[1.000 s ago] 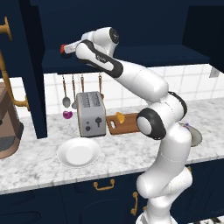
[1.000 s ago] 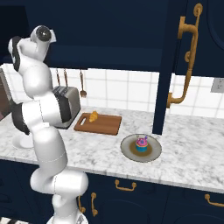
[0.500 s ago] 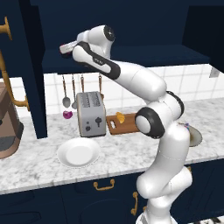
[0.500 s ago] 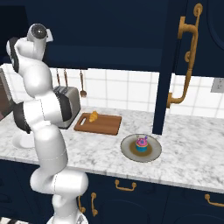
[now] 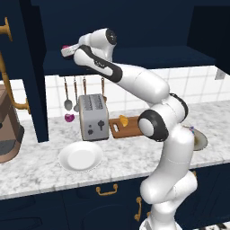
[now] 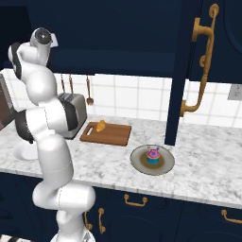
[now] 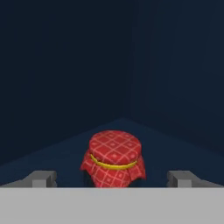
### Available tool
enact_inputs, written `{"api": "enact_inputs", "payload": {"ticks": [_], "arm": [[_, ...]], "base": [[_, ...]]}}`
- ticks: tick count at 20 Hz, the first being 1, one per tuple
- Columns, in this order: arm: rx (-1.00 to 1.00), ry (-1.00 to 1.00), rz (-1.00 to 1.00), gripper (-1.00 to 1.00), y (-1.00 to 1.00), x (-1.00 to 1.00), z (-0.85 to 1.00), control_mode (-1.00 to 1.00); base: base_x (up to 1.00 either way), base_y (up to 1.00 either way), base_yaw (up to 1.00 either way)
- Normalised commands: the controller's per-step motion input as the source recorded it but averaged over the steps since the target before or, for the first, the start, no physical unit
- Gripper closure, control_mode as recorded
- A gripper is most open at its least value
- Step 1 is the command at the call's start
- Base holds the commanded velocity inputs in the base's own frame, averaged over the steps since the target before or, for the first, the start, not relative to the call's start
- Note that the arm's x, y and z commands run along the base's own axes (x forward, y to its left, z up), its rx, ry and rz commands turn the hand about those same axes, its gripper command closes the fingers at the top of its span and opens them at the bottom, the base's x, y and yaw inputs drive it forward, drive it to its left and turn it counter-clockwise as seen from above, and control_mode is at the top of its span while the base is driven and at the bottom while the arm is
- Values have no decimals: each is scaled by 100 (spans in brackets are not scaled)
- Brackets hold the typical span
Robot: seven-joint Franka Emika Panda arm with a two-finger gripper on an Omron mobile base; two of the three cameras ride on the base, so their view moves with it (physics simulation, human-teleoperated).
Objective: From the different types of pastries on the counter, select a croissant and place it on the cutting board. Then retrieve a jar of jam from the cabinet and place it alongside the croissant on the cutting board.
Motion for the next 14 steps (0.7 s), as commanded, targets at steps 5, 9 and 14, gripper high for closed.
{"api": "enact_inputs", "payload": {"ticks": [5, 9, 14], "arm": [[0, 2, 0, -100, 7, 24, 0, -100], [-6, 11, 0, -100, 67, 0, -31, -100], [-2, 4, 0, 100, 27, 12, -6, -100]], "base": [[0, 0, 0], [0, 0, 0], [0, 0, 0]]}}
